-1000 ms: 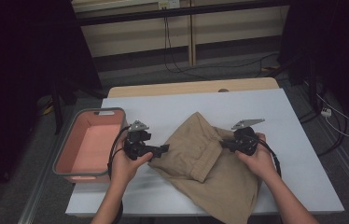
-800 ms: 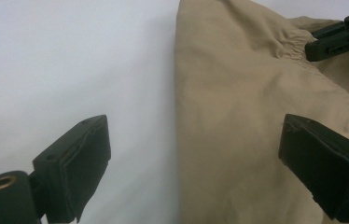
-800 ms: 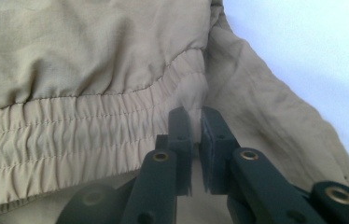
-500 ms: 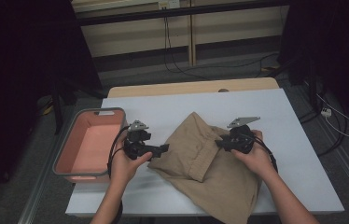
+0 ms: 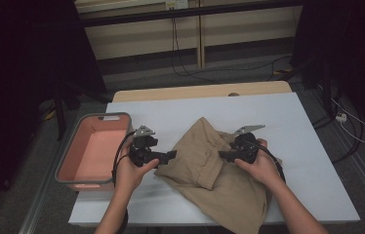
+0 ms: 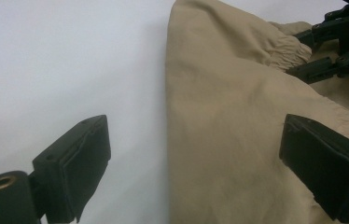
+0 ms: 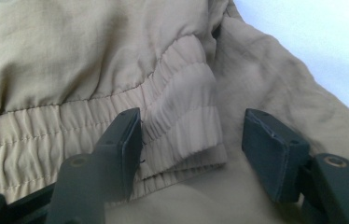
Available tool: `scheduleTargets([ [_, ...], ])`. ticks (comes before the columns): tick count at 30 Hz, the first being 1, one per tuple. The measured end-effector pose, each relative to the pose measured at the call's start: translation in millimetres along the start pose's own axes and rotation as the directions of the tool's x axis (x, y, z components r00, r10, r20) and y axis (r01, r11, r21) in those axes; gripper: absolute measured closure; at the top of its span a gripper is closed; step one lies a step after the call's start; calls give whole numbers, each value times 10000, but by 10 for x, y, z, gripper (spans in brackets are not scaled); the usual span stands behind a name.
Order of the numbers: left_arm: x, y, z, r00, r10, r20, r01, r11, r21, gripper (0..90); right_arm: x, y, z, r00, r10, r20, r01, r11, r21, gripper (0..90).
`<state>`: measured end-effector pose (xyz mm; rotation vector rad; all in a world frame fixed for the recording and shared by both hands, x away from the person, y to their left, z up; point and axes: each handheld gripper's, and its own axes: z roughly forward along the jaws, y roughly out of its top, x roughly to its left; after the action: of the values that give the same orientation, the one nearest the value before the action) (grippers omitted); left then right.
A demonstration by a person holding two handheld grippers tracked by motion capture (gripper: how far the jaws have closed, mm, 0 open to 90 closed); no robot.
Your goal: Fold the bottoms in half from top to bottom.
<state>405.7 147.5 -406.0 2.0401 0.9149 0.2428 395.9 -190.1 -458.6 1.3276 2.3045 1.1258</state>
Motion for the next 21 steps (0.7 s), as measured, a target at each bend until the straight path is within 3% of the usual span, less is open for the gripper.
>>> scheduleTargets([
  [2,2,0,0,10000,6,-1,-6,10000,12,89,-1,-6,6,10000,28,-29,-28,10000,-14,397],
  [5,11,0,-8,10000,78,-38,-78,9999,66,89,-3,-38,11,9992,136,-378,-143,9997,-193,499],
  [9,8,2,-13,10000,73,-21,-73,10000,38,89,13,-40,-1,9992,72,-391,-77,9999,-129,549],
  [10,5,2,-13,10000,74,-16,-74,10000,25,89,18,-38,-8,9993,149,-350,-153,9998,-113,625],
  [11,5,2,-13,10000,74,-16,-74,10000,25,89,18,-38,-8,9993,149,-350,-153,9998,-113,625],
  [12,7,2,-10,10000,92,-22,-92,9999,58,89,27,-43,-23,9994,172,-313,-177,9998,-132,722],
  [14,10,-2,-5,10000,40,-80,-40,10000,0,89,51,-45,-32,9996,41,-274,-43,10000,-83,772],
  [21,17,-7,-5,9999,50,-105,-50,10000,64,87,53,-42,-61,9994,196,-291,-198,9998,-57,804],
])
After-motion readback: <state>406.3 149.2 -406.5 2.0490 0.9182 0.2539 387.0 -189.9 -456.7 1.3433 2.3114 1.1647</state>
